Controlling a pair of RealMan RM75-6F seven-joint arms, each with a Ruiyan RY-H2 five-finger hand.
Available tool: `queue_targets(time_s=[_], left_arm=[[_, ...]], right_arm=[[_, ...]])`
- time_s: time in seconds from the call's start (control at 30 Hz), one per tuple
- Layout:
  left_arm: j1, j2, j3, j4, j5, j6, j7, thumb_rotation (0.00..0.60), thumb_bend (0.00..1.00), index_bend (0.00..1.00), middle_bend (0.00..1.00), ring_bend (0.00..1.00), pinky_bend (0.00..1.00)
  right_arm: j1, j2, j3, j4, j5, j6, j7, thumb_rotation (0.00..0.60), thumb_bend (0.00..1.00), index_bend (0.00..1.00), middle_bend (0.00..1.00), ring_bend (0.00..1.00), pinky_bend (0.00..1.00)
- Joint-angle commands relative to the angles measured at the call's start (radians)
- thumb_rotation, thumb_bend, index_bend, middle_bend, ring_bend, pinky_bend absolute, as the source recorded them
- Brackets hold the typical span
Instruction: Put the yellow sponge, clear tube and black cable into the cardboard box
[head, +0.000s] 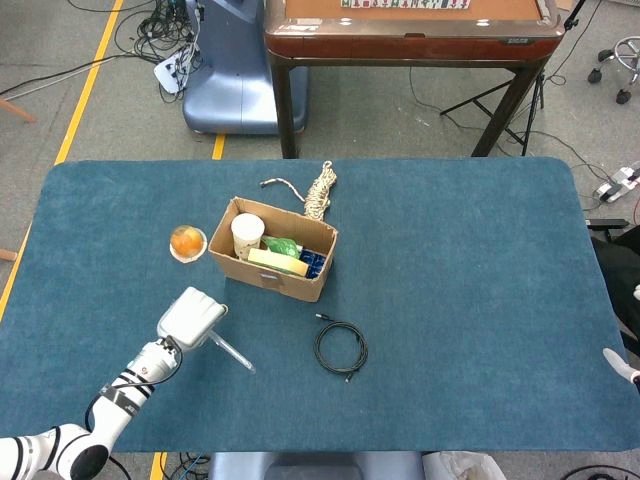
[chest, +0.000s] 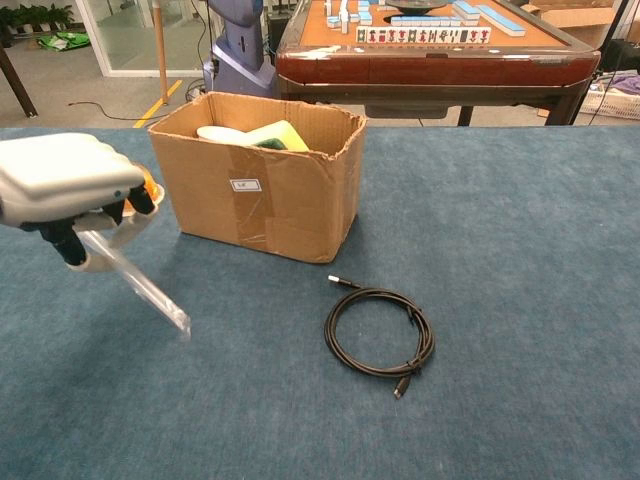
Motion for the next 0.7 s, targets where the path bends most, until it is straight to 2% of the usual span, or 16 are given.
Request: queue_targets(time_s=[0.03,0.4,0.53,0.7], left_arm=[[0.012,0.057,-0.021,-0.044,0.001,0.037,0.006,0.6,0.22,0.7,1.0,1.0,1.0],[0.043,0.237,-0.082,-0.17,-0.019,0.132,0.018,0.6,0.22,0.7,1.0,1.0,1.0],[0.026,0.275,-0.131,-0.208,-0.051,0.141,0.019,0.6,0.22,0.7,1.0,1.0,1.0],[-0.046,0.252,-0.228,-0.216,-0.186,0.112,0.019,0.6,0.22,0.7,1.0,1.0,1.0]], right_arm=[[0.0,0.0,0.0,0.0,-0.001,0.0,0.0,0.6,0.13,0.27,0.25,0.09,0.19],[0.002,-0.001,-0.002,-0.002,-0.004,-0.004,-0.005,0.6,0.13,0.27,0.25,0.09,0.19],[0.004,-0.003,-0.003,-0.005,-0.007,-0.007,-0.015,0.6,0.13,0.27,0.25,0.09,0.19],[0.008,-0.003,-0.004,-0.008,-0.004,-0.016,-0.023,0.6,0.13,0.27,0.25,0.09,0.19]])
